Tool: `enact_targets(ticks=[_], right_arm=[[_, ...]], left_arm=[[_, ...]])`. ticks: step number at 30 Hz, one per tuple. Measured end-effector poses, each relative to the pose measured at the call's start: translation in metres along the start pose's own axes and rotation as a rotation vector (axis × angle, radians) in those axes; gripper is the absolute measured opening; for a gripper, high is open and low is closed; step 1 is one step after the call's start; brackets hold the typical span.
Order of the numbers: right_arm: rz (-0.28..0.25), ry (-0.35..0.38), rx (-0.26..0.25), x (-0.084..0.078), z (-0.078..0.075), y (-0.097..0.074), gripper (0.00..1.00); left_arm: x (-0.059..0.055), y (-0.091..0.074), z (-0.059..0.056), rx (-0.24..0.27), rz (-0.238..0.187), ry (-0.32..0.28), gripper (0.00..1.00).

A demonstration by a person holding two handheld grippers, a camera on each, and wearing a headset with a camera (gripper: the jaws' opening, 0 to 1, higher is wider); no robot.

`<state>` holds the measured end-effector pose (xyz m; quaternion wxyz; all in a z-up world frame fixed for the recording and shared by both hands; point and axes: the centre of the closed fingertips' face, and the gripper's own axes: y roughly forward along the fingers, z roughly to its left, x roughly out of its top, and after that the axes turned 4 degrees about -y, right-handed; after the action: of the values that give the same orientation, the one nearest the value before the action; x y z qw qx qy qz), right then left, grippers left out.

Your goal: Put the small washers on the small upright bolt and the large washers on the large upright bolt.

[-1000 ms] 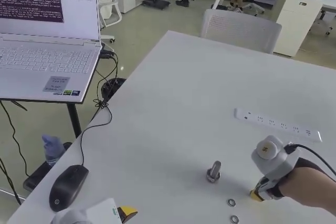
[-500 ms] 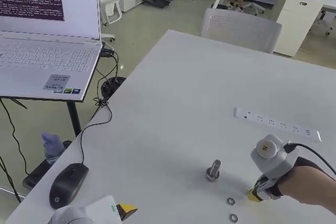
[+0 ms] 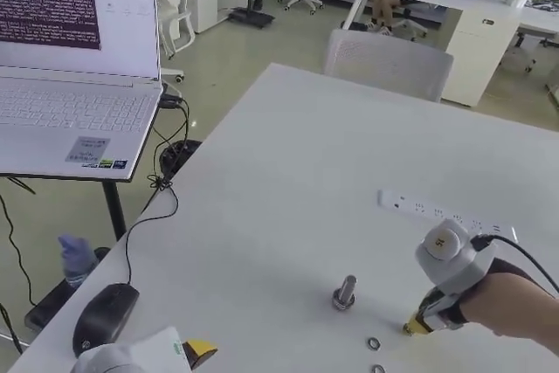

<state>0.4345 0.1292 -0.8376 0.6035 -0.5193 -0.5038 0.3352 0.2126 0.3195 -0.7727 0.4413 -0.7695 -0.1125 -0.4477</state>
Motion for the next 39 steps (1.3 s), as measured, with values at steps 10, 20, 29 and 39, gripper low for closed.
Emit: enact_targets(ticks=[10,20,29,39], right_arm=[[0.005,-0.040,-0.002,0.001,0.003,-0.016,0.25],[-0.002,-0.040,-0.003,-0.001,0.008,-0.025,0.25],[-0.015,-0.042,0.001,-0.002,0.019,-0.031,0.25],[-0.008,-0.042,0.011,-0.012,0.035,-0.033,0.25]], left_arm=[[0.003,-0.007,0.000,0.019,-0.006,0.004,0.88],[0.003,-0.012,0.000,0.039,-0.014,-0.005,0.93],[0.003,-0.011,0.003,0.050,-0.007,-0.013,0.99],[-0.002,-0.011,-0.001,0.049,-0.002,-0.024,0.98]])
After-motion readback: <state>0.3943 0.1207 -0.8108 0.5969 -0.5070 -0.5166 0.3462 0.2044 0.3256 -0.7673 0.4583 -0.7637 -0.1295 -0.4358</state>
